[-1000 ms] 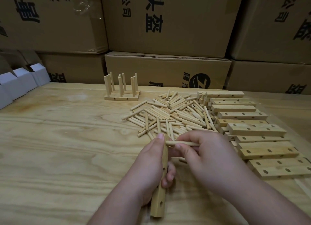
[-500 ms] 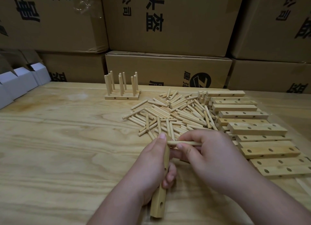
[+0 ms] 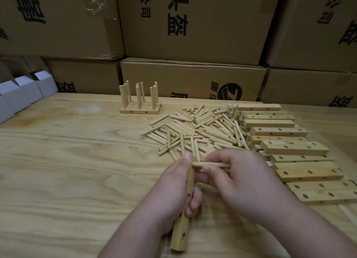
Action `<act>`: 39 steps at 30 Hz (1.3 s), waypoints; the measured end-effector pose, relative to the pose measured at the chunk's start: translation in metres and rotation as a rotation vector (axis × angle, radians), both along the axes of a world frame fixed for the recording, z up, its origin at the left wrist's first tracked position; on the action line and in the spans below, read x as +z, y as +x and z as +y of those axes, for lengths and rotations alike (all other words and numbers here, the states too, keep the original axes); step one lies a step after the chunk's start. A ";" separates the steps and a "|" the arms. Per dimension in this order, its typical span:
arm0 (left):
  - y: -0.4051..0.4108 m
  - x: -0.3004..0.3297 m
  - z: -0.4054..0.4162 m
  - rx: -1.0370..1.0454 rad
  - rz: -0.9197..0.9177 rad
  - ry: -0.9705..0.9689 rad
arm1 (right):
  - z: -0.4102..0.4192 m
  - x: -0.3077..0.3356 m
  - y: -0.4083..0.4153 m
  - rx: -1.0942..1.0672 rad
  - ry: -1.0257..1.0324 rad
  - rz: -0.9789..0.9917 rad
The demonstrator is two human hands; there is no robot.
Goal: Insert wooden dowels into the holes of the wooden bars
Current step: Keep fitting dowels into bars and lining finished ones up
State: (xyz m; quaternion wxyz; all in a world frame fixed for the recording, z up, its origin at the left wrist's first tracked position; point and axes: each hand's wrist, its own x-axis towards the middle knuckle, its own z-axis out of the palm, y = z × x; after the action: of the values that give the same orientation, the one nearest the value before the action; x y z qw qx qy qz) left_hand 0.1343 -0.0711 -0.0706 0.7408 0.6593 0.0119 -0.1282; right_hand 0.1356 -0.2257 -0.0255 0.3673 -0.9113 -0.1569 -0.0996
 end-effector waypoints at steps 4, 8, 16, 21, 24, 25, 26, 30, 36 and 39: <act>-0.001 0.002 0.000 0.004 -0.016 -0.006 | -0.002 0.000 -0.001 0.004 0.000 -0.007; -0.002 0.003 -0.001 0.021 -0.020 -0.005 | 0.002 0.002 -0.003 -0.038 -0.093 -0.102; 0.003 -0.001 -0.004 -0.063 -0.042 -0.253 | -0.019 0.012 0.009 0.003 0.157 0.059; 0.004 0.000 -0.006 0.034 -0.059 -0.261 | -0.025 0.016 0.012 -0.044 0.231 -0.090; 0.007 0.001 -0.002 0.170 0.001 -0.388 | -0.028 0.018 0.012 -0.100 0.284 -0.095; 0.007 0.002 -0.001 0.196 0.016 -0.432 | -0.031 0.019 0.013 -0.121 0.228 -0.068; 0.007 0.003 0.000 0.215 0.024 -0.464 | -0.033 0.019 0.013 -0.134 0.122 -0.008; 0.009 0.003 0.001 0.252 0.056 -0.540 | -0.036 0.012 0.015 -0.092 -0.421 0.286; 0.011 0.002 0.002 0.236 0.076 -0.552 | -0.034 0.001 0.016 -0.090 -0.581 0.307; 0.010 0.002 0.002 0.217 0.075 -0.536 | -0.035 0.002 0.015 -0.074 -0.588 0.297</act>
State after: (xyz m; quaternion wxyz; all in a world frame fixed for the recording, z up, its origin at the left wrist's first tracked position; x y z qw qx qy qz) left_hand 0.1446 -0.0687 -0.0690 0.8969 0.4299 0.0758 -0.0711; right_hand 0.1507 -0.2602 -0.0235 0.1035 -0.9880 -0.0907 0.0705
